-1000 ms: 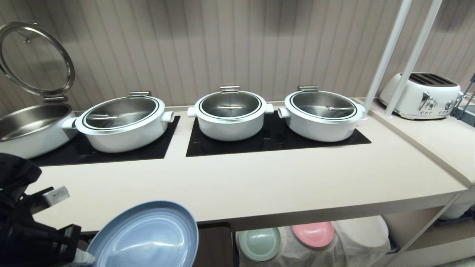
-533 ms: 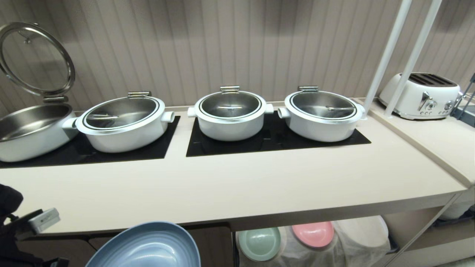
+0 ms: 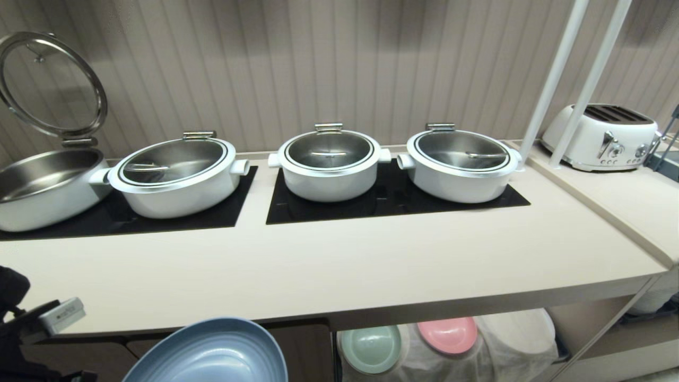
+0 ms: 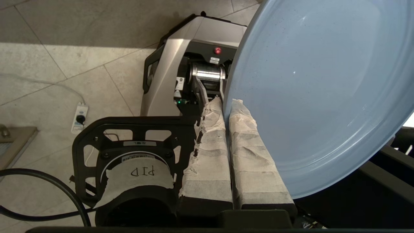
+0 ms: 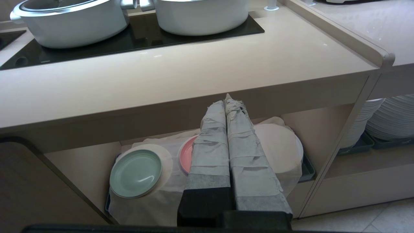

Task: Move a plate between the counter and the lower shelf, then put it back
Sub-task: Put the plate in the cupboard

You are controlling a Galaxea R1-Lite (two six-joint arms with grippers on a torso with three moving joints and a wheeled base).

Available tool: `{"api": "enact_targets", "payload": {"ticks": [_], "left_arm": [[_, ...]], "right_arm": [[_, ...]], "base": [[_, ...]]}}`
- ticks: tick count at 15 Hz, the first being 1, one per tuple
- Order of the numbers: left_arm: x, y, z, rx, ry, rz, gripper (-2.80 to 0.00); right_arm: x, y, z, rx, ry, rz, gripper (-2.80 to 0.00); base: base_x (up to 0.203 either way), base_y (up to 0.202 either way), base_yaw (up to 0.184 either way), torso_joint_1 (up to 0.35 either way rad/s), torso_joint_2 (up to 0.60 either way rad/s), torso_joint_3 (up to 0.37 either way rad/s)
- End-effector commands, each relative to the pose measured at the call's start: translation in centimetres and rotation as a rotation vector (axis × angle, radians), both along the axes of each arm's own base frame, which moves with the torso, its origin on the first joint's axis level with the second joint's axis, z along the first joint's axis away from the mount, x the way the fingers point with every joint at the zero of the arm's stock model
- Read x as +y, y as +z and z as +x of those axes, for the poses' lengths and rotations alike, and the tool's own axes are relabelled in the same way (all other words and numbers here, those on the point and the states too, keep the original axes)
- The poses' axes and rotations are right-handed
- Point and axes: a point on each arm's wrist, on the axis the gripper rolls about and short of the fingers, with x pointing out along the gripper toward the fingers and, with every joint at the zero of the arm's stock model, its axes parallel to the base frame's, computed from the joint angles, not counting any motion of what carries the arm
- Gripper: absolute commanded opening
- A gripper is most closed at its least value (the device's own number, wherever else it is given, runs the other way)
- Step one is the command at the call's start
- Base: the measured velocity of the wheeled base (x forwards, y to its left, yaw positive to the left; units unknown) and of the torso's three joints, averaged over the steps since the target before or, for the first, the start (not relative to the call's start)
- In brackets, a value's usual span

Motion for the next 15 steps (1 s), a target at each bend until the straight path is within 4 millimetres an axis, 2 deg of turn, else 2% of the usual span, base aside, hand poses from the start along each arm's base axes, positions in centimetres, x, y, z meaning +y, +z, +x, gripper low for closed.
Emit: {"api": "enact_targets", "payload": {"ticks": [1, 15], "left_arm": [[0.00, -0.02, 0.02, 0.007, 0.001, -0.001, -2.80], [-0.02, -0.25, -0.70, 0.004, 0.003, -0.002, -2.80]], "right_arm": [[0.00, 0.00, 0.00, 0.000, 0.000, 0.001, -2.80], [0.00, 0.00, 0.00, 0.000, 0.000, 0.001, -2.80]], "base": [[0.000, 0.000, 0.000, 0.000, 0.00, 0.000], [0.000, 0.000, 0.000, 0.000, 0.00, 0.000]]}}
